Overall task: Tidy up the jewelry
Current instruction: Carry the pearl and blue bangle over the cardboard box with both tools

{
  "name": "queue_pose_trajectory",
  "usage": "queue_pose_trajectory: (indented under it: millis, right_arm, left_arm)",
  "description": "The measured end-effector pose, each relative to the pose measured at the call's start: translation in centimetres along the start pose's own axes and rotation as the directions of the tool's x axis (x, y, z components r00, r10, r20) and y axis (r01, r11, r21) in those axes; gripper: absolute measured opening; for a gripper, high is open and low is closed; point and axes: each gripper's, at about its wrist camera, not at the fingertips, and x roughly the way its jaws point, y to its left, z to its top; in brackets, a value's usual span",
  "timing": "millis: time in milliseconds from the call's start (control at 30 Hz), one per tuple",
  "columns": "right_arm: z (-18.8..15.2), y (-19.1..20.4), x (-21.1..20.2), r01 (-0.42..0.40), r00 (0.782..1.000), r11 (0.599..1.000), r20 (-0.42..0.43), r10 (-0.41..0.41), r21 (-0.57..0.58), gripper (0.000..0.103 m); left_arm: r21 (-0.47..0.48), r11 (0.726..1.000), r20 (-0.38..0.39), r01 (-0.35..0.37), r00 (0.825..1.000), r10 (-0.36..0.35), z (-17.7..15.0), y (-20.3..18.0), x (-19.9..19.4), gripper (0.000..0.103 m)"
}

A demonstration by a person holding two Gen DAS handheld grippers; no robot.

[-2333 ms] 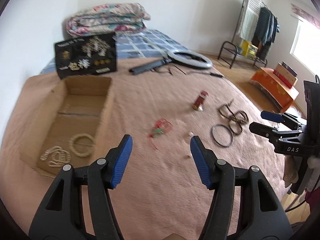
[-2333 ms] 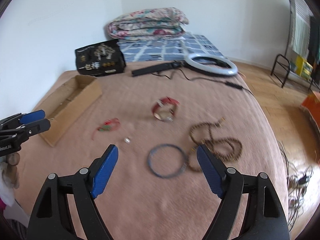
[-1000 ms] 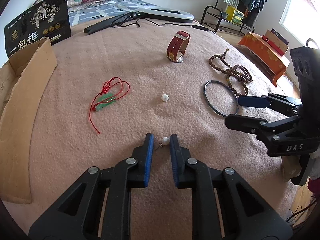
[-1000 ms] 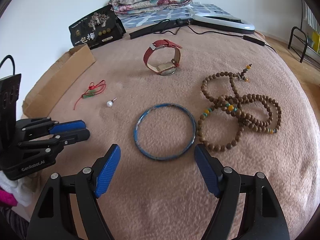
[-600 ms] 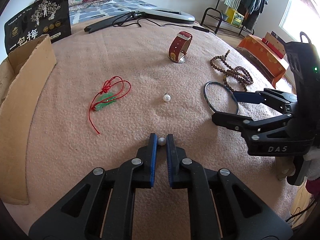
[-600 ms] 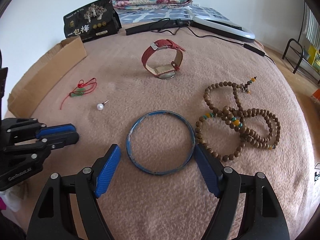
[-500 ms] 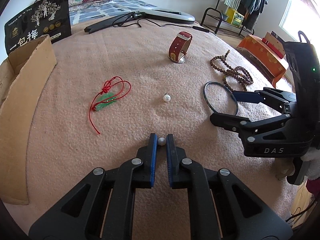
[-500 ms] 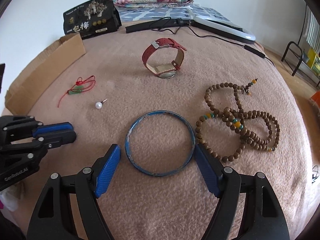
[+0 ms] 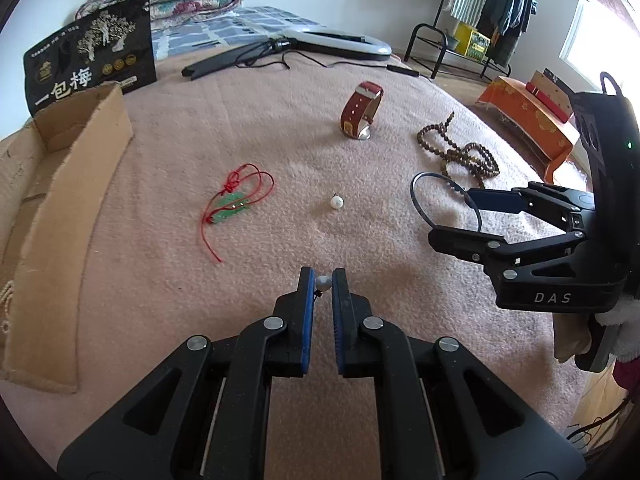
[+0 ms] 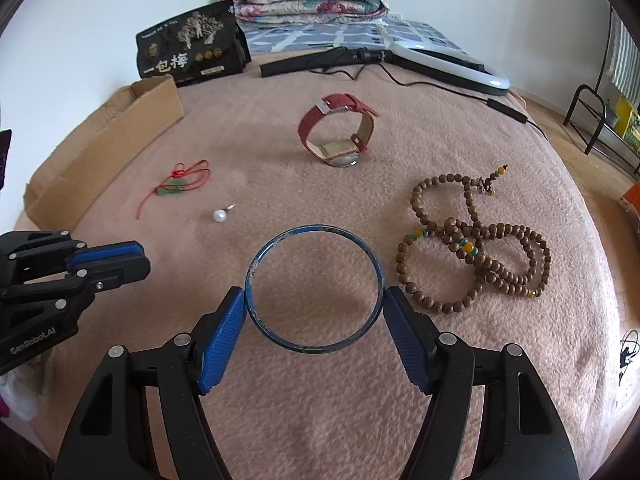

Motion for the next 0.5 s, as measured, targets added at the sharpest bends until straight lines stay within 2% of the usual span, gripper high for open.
queue_pose_trajectory:
  millis: [500]
  right_arm:
    - [2.0, 4.0, -5.4, -0.036, 0.994, 0.998, 0.100, 0.041, -0.052, 0.070]
  left_arm:
    - [-0.051, 0.998, 0.108, -0.036, 0.993, 0.041, 0.1, 2.1, -6.9, 0.007]
